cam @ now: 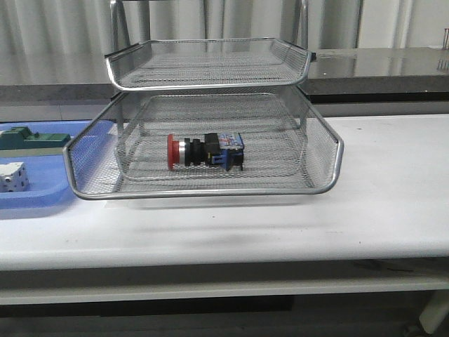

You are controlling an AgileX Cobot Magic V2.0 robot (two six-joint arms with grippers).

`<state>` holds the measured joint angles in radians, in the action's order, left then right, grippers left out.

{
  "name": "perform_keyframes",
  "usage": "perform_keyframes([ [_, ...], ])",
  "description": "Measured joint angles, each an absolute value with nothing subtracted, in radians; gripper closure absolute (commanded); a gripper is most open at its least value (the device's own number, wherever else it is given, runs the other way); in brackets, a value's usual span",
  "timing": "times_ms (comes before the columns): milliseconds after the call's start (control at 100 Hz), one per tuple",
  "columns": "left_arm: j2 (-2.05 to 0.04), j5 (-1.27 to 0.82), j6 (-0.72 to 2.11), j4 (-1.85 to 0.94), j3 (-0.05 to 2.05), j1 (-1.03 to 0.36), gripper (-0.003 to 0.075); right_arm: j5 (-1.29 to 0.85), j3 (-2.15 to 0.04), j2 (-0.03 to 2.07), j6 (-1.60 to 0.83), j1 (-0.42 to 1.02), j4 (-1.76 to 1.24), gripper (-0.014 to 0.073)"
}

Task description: Place button on rack with both arms

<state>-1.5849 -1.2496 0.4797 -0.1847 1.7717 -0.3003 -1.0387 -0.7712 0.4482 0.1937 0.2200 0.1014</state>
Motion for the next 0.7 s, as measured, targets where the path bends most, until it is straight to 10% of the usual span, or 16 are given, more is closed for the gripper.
perform_keyframes([
  [700,-0.866,-0.642,0.412,-0.187,0.926,-0.178,0.0281,-1.039,-0.771,0.448,0.194,0.220,0.101,0.0664],
])
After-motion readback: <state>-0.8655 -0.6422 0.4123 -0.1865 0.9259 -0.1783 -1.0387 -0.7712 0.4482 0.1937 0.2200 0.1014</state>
